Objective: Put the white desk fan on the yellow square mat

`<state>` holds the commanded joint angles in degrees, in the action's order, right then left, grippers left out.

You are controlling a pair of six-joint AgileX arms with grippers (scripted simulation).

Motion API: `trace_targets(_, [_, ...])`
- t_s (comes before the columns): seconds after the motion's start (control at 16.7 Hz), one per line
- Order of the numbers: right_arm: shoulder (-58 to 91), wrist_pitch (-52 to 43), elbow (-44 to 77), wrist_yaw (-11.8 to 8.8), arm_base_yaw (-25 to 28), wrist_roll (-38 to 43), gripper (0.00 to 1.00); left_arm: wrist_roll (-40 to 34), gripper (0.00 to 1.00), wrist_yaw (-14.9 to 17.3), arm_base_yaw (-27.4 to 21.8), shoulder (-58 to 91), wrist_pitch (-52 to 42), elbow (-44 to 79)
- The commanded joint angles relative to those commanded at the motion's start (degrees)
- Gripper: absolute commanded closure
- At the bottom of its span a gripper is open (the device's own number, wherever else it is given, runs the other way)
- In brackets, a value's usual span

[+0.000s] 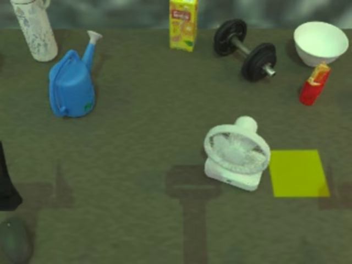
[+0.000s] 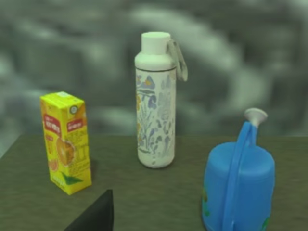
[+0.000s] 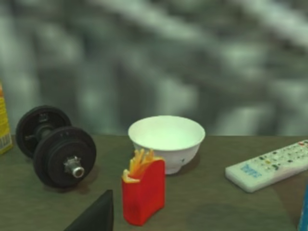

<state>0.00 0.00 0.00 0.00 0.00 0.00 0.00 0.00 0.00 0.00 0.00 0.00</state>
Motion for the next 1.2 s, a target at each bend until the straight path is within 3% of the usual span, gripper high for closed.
trace_targets(0.24, [1.75,-1.71,1.72,-0.05,0.75,-0.72,0.0,0.0,0.0,0.0,0.0,0.0,0.0,0.0])
trace_targets(0.48, [12.58,-11.29,12.29,-0.04,4.6,-4.46,0.0,0.0,0.0,0.0,0.0,0.0,0.0,0.0])
trace_targets(1.2, [82.3,-55.82,78.47,-0.05,23.94,-22.17,0.0,0.0,0.0,0.0,0.0,0.0,0.0,0.0])
